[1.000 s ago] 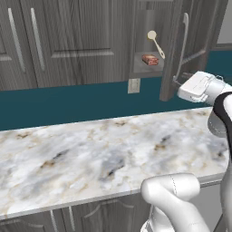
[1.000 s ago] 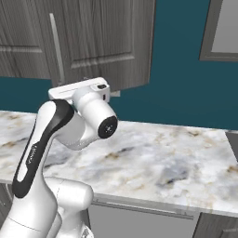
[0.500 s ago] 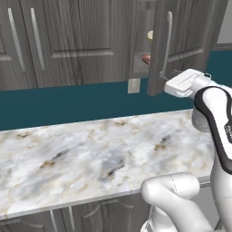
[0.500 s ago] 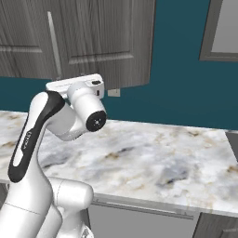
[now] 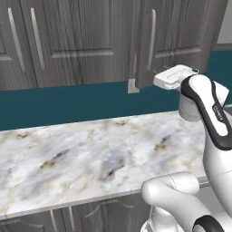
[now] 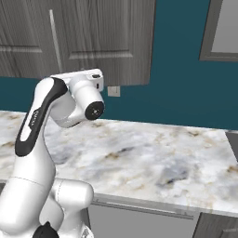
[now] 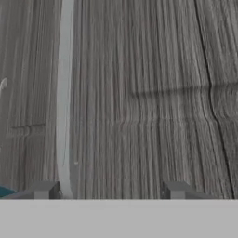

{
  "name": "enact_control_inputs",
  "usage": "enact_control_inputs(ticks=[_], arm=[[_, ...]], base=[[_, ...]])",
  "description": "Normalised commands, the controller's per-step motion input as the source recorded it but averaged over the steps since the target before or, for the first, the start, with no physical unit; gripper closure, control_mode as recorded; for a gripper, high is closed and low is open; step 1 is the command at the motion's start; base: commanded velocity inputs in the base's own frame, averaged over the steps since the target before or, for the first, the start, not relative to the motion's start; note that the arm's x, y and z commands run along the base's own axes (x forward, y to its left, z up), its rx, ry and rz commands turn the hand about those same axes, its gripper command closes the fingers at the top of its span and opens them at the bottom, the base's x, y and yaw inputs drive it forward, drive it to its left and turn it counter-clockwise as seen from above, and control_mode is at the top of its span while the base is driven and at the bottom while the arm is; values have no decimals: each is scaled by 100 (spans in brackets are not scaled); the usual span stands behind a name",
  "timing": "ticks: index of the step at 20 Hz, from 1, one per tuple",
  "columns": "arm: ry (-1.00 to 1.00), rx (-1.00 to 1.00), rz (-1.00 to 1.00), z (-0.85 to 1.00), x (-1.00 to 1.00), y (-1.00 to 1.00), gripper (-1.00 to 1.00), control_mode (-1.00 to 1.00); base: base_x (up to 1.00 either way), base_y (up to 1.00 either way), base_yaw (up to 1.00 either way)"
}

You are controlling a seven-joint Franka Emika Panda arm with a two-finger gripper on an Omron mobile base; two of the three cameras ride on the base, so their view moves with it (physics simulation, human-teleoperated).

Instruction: Pick up the bar soap and dish brush from the sink, and place them back in the cabinet, and close the cabinet door.

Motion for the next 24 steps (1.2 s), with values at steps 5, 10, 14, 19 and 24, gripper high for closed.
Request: enact_control_inputs(ticks=[5, 10, 14, 19, 24], arm=[[0, 0, -1, 0, 53, 18, -100, -100], [0, 0, -5, 0, 42, 7, -100, -100], [0, 0, -7, 0, 32, 1, -100, -100], [0, 0, -7, 0, 23, 0, -100, -100], [0, 0, -3, 0, 11, 0, -100, -100]], base=[[0, 0, 0], [0, 0, 0], [0, 0, 0], [0, 0, 0], [0, 0, 0]])
